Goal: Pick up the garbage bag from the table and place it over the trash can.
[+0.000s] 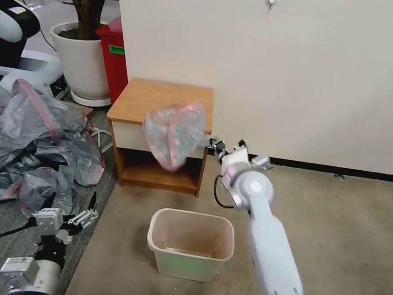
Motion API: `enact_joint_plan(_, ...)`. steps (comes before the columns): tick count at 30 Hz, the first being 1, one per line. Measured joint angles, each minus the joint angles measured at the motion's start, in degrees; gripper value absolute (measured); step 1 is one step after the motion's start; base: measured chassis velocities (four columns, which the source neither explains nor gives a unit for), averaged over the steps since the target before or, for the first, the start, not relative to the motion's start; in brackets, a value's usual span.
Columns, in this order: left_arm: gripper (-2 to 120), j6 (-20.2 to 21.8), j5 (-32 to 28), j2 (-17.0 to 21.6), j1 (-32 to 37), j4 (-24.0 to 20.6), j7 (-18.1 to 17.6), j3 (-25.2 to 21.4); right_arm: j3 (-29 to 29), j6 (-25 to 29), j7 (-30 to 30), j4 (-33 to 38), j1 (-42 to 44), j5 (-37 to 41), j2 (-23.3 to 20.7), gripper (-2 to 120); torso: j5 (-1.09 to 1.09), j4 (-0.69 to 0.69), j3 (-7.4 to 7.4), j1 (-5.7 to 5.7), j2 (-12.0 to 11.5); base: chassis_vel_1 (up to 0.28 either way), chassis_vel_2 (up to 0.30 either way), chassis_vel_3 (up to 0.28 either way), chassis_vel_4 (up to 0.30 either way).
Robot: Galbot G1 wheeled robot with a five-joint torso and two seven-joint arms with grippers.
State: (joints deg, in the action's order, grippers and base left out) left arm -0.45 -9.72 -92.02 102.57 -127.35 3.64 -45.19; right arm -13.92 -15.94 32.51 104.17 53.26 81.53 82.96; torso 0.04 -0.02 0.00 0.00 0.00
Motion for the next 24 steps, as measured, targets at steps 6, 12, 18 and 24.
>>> enact_joint_plan(6,100,-0.09,-0.02,0.22,-0.27,0.18,0.0,0.25,2.61,-1.17,1.86,9.84,10.29,-0.01,-2.8,0,-0.04,0.01,0.0,0.0,0.0,0.0,0.0,0.0,0.0)
enact_joint_plan(12,100,-0.13,-0.03,0.14,-0.73,0.3,0.0,0.81,11.65,-3.49,1.61,18.54,23.65,-7.87,-2.85,0,-0.05,0.02,-0.01,0.0,0.0,0.0,0.0,0.0,0.0)
enact_joint_plan(18,100,-1.09,0.05,0.06,0.46,-0.23,0.0,0.98,14.45,-2.59,0.89,17.93,27.57,-12.39,-0.86,0,-0.05,0.02,-0.01,0.0,0.0,0.0,0.0,0.0,0.0)
enact_joint_plan(24,100,-1.37,0.03,0.62,1.24,-1.1,0.0,0.86,13.65,-1.7,0.56,17.1,26.95,-13.72,-1.66,0,-0.05,0.02,0.0,0.0,0.0,0.0,0.0,0.0,0.0)
